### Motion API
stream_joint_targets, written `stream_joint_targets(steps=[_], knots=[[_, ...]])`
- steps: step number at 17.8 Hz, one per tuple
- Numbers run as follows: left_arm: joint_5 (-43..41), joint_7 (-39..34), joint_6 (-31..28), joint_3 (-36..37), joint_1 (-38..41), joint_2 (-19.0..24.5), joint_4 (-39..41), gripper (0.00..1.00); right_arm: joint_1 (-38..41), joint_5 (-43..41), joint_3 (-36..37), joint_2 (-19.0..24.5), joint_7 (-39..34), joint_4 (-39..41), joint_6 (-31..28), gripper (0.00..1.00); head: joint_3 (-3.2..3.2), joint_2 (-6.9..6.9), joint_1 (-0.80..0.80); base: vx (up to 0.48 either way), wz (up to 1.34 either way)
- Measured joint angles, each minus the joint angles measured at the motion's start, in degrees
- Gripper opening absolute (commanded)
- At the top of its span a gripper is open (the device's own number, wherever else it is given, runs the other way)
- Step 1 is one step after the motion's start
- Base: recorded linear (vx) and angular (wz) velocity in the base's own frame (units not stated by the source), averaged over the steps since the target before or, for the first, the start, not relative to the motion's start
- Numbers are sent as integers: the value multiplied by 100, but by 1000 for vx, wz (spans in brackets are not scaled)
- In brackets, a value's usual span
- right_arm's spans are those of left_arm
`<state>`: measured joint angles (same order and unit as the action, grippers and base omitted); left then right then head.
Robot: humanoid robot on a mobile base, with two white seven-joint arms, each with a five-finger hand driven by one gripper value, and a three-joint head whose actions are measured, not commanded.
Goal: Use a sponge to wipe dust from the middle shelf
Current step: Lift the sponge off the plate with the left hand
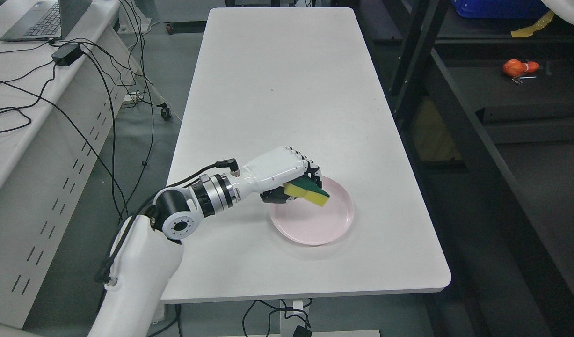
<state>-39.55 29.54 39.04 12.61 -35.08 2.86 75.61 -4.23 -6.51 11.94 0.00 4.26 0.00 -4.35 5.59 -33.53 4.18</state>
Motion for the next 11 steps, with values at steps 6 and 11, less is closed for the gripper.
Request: stream_joint_targets(steps=[6, 11], knots=[[2414, -1303, -1051, -601, 952, -136, 452, 0, 0, 0, 0, 0, 0, 0, 0, 100, 0, 0, 0, -100, -255], [3855, -2736, -1862, -903, 1638, -200, 849, 0, 1, 0, 0, 0, 0, 0, 0, 100, 0, 0, 0, -159, -457]])
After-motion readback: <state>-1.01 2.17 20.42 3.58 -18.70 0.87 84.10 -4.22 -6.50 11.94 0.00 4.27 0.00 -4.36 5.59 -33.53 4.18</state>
